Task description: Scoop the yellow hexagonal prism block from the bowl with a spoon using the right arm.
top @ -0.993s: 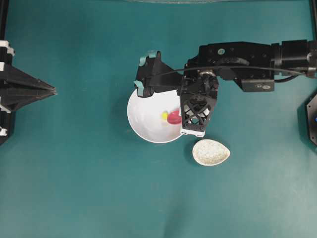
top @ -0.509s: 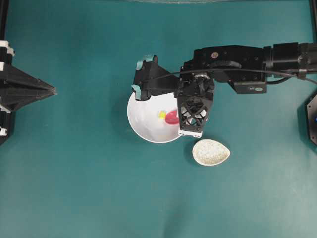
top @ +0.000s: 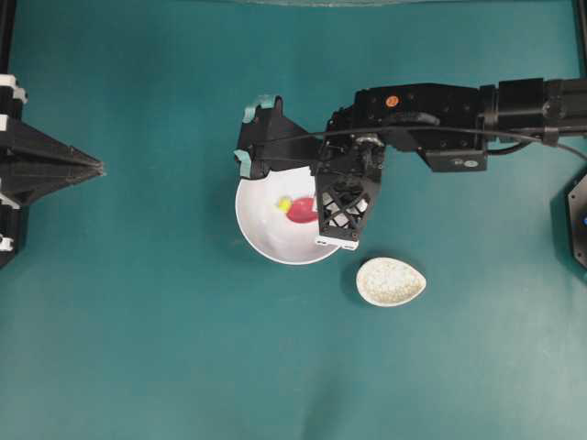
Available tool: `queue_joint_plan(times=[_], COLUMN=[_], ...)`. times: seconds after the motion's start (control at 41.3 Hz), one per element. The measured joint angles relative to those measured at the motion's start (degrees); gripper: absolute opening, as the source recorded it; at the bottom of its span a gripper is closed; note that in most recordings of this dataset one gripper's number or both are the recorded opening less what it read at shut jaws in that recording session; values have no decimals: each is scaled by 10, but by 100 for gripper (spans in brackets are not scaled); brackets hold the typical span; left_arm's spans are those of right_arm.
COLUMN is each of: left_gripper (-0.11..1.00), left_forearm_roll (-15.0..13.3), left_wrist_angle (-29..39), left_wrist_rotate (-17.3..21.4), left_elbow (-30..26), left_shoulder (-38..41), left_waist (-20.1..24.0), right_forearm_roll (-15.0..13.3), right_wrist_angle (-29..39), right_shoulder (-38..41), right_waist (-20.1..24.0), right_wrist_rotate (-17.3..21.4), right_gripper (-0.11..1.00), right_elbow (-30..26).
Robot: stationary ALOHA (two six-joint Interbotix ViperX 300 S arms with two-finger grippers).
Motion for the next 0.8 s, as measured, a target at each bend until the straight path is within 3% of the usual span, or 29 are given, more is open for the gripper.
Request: queue_joint_plan(times=[0.509, 0.8], left_gripper=[9, 9], left_forearm_roll=[0, 0], left_wrist_angle=[0, 0], left_wrist_rotate=[0, 0], left_elbow=[-1, -2], left_shoulder=[0, 0], left_waist=[0, 0], right_forearm_roll=[-4, -10], right_wrist_angle=[-79, -149], right_shoulder=[4, 4], right_waist=[0, 0], right_wrist_rotate=[-17, -18], right_gripper=[24, 24], right_elbow=[3, 36])
